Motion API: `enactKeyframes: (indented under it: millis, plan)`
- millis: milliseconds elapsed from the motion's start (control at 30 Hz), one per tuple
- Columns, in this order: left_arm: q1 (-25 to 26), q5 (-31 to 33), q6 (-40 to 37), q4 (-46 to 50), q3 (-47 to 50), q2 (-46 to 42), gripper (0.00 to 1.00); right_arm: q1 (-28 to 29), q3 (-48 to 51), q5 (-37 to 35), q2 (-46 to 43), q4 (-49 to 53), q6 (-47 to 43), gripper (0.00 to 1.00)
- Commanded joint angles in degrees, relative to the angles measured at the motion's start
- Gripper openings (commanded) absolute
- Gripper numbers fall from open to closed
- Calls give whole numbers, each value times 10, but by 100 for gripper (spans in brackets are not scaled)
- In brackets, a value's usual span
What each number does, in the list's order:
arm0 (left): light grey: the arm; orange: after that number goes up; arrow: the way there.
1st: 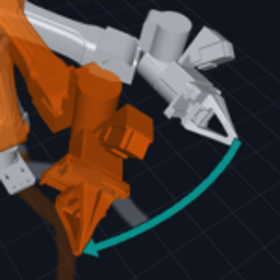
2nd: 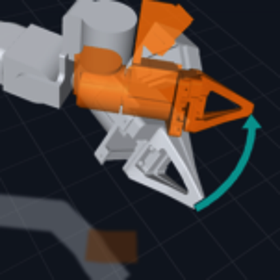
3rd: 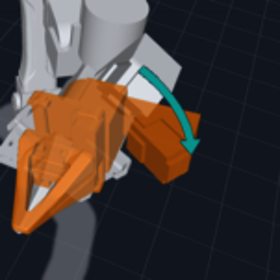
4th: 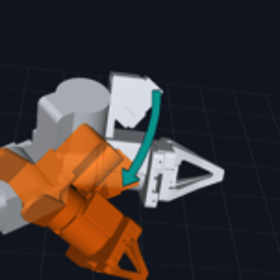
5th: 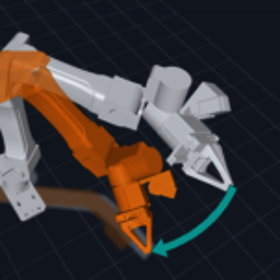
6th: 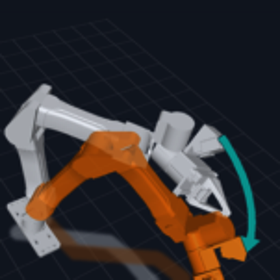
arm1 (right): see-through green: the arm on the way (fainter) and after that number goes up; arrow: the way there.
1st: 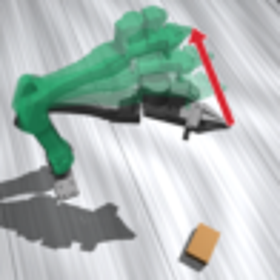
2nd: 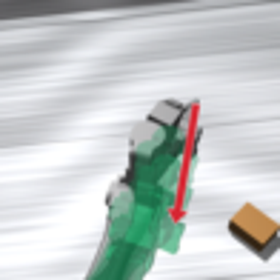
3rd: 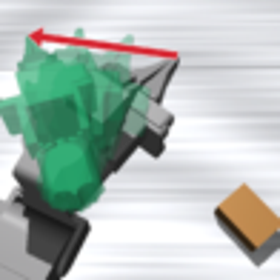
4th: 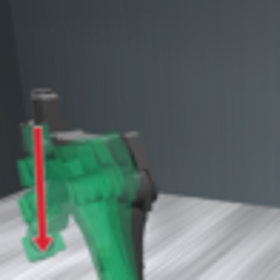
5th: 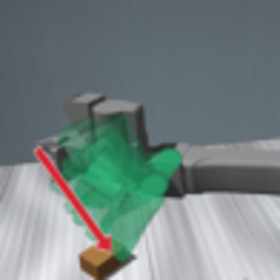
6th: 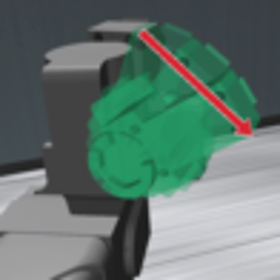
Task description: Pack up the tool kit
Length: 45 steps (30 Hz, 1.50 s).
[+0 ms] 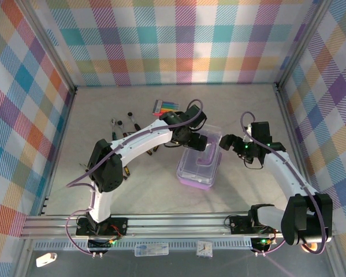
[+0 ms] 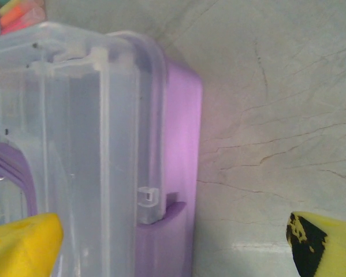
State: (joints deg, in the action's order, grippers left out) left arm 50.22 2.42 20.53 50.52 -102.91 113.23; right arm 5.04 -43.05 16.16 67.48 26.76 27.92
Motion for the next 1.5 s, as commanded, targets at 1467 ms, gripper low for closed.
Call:
enactKeyframes:
  millis: [1467]
  plan:
    - [-118,-126,-73,-26,151,-46,63,-12,83,385,59,-299,63,100]
